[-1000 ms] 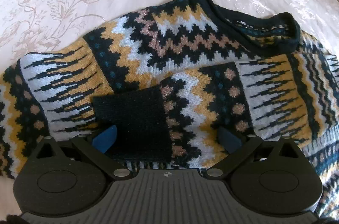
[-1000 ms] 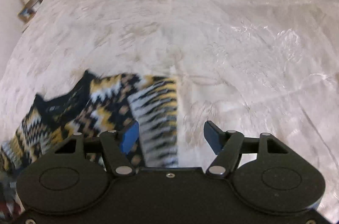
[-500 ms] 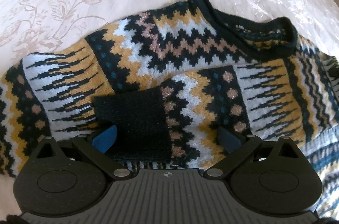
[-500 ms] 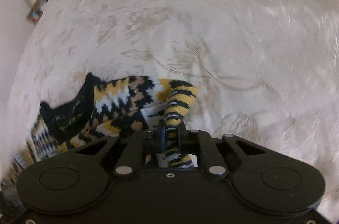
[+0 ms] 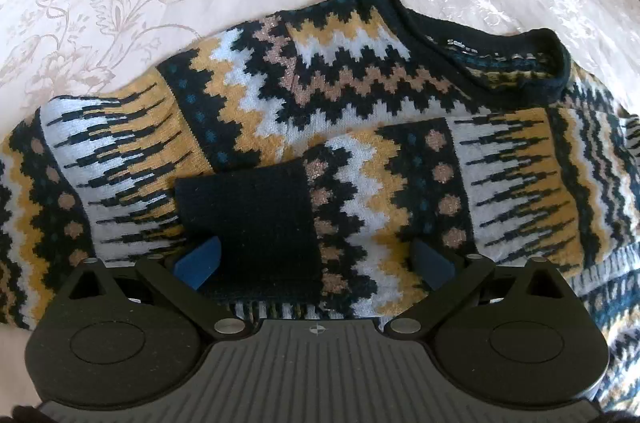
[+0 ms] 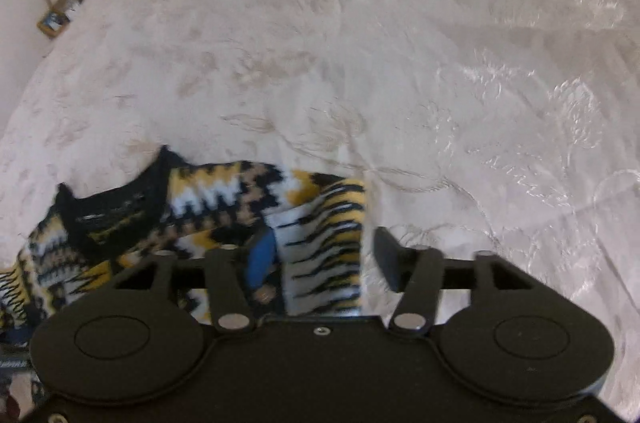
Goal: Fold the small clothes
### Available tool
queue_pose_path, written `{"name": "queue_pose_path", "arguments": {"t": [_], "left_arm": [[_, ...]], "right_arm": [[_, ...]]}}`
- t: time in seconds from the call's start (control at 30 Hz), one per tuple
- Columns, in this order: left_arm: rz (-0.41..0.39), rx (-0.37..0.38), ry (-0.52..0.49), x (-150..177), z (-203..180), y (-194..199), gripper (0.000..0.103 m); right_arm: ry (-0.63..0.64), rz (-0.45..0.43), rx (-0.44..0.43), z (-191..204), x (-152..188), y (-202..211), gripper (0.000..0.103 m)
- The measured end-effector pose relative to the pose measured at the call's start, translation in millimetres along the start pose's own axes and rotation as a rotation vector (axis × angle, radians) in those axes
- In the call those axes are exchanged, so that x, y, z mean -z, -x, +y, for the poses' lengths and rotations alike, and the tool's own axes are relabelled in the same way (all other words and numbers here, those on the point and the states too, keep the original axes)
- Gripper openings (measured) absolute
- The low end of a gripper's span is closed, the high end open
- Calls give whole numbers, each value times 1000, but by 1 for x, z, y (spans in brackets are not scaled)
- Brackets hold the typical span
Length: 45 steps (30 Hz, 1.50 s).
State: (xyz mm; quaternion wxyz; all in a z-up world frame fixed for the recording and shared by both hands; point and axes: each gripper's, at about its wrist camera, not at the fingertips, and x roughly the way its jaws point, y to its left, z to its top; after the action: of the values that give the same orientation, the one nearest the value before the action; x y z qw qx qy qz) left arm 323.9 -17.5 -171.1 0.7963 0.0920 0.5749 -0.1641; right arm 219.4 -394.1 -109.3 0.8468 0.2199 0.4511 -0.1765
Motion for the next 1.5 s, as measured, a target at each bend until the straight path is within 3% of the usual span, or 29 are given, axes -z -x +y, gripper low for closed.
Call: {"name": "queue_pose_path", "arguments": {"t": [0.23, 0.37, 0.47, 0.73, 0.9, 1.07, 1.3, 1.5], "left_arm": [[-23, 13, -19, 14, -2, 9, 102], [-34, 64, -20, 29, 0, 29, 102], [-41, 77, 32, 47, 5, 47, 102], [-87, 9, 197, 89, 29, 93, 102], [-117, -55, 281, 110, 53, 118, 102], [-136, -122, 311, 131, 77, 139, 102], [-167, -191, 301, 144, 124, 149, 102], [-190, -214, 316, 147, 181, 152, 102]], "right_arm": [[82, 123, 105, -5, 48, -6, 86], [45, 110, 101, -12, 54, 3, 101], [46, 50, 84, -5, 59, 21, 103], [156, -37, -1, 30, 83, 61, 103], [238, 3, -120, 63, 106, 60, 103], [334, 89, -168, 90, 137, 47, 103], [432, 146, -127, 114, 173, 40, 103], [409, 158, -28, 128, 179, 25, 103]]}}
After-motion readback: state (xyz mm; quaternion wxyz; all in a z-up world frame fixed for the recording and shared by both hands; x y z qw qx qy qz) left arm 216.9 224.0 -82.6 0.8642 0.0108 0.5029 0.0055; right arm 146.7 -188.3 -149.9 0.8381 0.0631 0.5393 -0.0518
